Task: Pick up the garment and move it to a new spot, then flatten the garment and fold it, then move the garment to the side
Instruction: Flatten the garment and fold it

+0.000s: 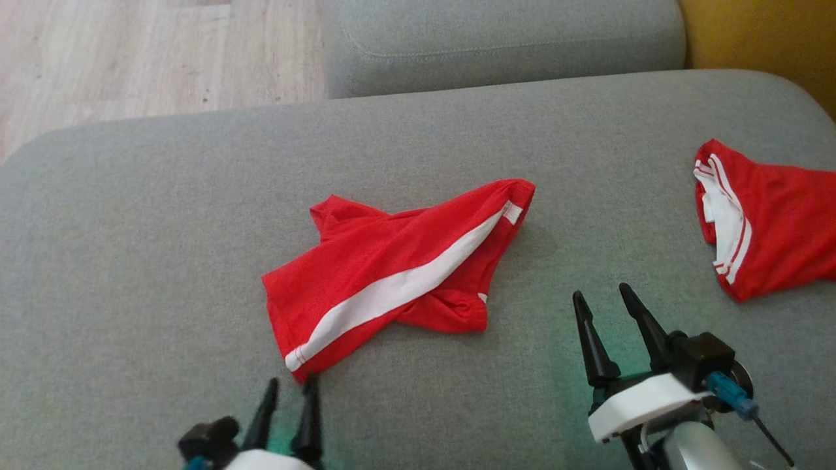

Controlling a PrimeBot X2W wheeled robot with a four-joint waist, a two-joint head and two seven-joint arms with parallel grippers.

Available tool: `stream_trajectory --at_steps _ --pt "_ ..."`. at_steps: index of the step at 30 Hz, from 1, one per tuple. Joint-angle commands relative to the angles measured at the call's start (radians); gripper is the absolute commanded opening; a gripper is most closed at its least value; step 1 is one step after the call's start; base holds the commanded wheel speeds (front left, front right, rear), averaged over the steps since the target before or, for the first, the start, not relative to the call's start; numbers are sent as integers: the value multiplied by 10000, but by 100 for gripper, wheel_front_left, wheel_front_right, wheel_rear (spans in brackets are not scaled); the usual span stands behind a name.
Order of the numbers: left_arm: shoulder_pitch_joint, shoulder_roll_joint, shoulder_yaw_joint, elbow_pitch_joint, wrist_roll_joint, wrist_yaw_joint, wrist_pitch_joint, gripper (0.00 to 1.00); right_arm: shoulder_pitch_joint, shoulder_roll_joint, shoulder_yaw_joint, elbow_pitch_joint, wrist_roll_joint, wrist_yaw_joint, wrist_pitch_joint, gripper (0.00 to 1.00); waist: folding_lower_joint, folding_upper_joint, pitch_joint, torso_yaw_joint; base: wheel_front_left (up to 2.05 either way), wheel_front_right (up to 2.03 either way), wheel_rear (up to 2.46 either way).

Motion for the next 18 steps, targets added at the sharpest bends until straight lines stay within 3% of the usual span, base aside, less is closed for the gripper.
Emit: stream_trajectory --at_steps 1,6,18 --pt "-472 15 14 -233 -122 -52 -51 100 -359 -1 230 -274 -78 -6 -67 100 -1 0 64 -32 0 0 0" --pt "-780 184 -766 -380 -1090 -56 -51 100 -453 -1 217 -254 -104 -6 -67 100 -1 0 226 -64 0 0 0" --pt "-963 508 -1413 -558 -1603 -58 -51 100 -542 -1 227 -230 -70 -6 -67 100 -1 0 360 -15 0 0 0"
